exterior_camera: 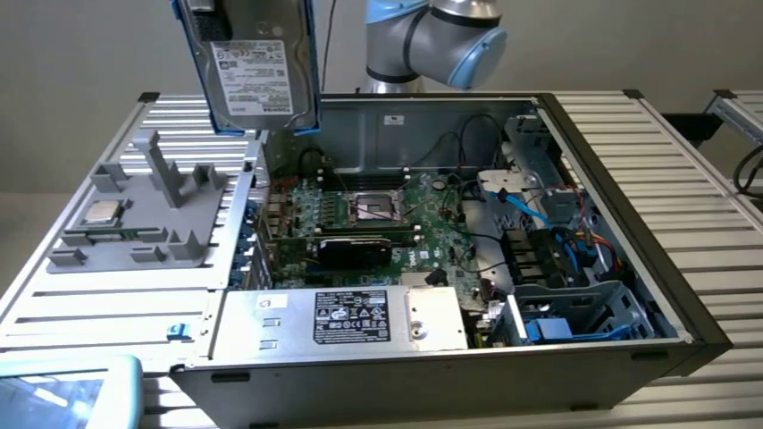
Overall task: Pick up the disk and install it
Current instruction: 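Pick up the disk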
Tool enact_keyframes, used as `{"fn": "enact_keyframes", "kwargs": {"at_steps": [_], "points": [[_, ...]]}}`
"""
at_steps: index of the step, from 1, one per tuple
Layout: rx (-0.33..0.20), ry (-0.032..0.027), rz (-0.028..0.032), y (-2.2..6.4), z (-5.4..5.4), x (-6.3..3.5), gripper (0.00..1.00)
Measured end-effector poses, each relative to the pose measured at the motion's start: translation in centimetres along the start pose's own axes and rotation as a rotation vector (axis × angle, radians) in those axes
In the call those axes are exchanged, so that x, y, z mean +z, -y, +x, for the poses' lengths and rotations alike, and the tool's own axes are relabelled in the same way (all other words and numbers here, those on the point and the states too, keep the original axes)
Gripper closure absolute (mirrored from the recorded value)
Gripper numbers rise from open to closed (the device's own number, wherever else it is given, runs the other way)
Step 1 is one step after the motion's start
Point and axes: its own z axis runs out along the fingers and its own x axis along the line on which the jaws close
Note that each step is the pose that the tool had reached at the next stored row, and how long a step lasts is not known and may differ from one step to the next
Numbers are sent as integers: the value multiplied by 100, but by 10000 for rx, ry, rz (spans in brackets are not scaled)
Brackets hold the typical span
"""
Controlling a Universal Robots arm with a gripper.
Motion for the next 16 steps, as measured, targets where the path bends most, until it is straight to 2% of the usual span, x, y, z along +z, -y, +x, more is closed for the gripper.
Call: {"fn": "enact_keyframes", "kwargs": {"at_steps": [16], "points": [[0, 1, -5, 718, 243, 5, 63]]}}
